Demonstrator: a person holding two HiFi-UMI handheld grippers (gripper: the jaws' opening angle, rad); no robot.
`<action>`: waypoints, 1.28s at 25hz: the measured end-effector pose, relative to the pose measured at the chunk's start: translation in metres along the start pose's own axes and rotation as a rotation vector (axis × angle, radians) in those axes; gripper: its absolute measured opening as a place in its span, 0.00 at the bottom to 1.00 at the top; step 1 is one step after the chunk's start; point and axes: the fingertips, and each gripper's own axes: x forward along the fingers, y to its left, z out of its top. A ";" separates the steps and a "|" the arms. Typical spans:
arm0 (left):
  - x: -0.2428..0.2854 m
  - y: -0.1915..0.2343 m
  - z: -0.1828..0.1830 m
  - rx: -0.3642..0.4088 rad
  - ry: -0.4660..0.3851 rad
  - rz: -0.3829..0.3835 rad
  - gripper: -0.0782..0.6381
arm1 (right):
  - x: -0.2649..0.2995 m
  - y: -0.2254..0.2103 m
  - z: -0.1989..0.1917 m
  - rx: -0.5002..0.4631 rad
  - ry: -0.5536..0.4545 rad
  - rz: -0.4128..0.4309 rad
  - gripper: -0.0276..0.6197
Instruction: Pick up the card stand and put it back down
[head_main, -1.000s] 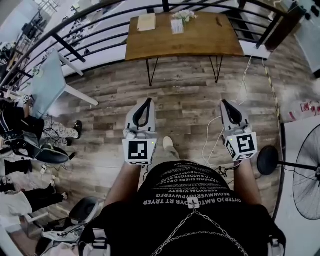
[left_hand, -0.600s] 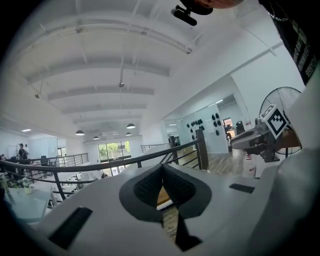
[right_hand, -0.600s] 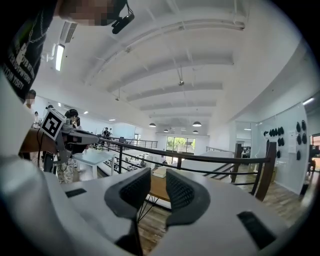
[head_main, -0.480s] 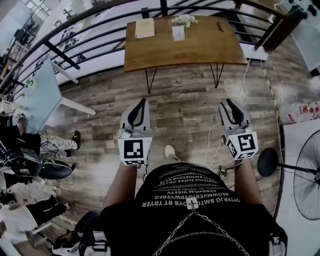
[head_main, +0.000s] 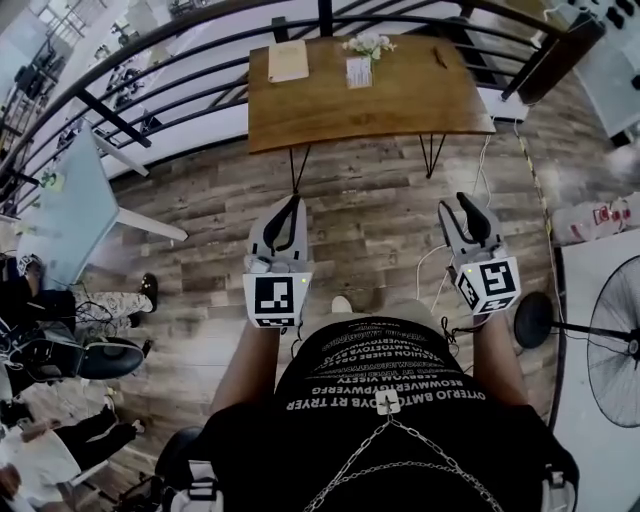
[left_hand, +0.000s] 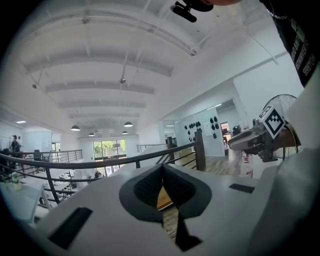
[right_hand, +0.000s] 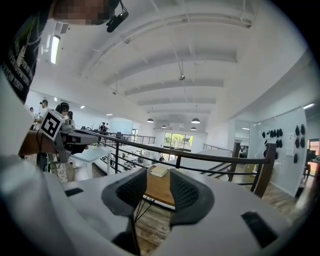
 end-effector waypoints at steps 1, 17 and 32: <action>0.003 0.001 -0.002 -0.002 0.003 -0.007 0.15 | 0.001 -0.001 0.002 0.000 -0.002 -0.004 0.27; 0.082 0.021 -0.011 -0.037 0.029 0.015 0.15 | 0.083 -0.055 -0.005 0.044 -0.020 0.031 0.27; 0.210 0.041 -0.008 -0.036 0.061 0.057 0.15 | 0.190 -0.130 -0.008 0.068 -0.002 0.109 0.27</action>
